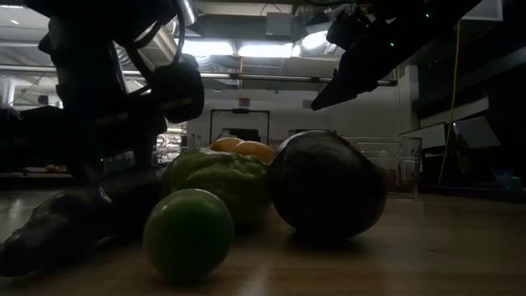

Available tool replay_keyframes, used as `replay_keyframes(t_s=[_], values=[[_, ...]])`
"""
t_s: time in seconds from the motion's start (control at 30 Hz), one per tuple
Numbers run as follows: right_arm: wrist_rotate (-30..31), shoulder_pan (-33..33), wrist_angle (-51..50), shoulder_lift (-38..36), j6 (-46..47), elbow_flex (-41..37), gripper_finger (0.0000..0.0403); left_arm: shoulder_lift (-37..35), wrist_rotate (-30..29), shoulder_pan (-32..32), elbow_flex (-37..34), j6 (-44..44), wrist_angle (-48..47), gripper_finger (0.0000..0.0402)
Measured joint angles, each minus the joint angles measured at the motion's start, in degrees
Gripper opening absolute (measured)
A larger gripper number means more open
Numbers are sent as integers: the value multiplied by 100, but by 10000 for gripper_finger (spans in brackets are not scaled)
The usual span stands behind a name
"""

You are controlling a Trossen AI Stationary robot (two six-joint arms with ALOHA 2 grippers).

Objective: Sort produce into baskets
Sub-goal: Put the yellow corn into the left transparent bin

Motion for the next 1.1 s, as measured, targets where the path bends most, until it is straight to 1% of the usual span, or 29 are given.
replay_keyframes(t_s=[0.13,0.3,0.57,0.67,0.83,0.97,1.1], values=[[0,1,2,0,-2,0,193,136,-2,-7,0,-31,177,170],[0,0,20,0,-126,1,193,386,26,-7,3,-78,620,170],[0,0,13,0,-126,1,193,443,38,-9,17,-31,633,169],[0,1,13,0,-126,1,193,448,37,-11,17,15,606,153],[0,1,14,0,-126,1,193,454,50,-16,11,59,570,105],[0,-1,13,0,-126,1,193,454,48,-15,11,265,573,71],[0,1,13,0,-126,1,193,437,24,-4,4,537,607,58]])
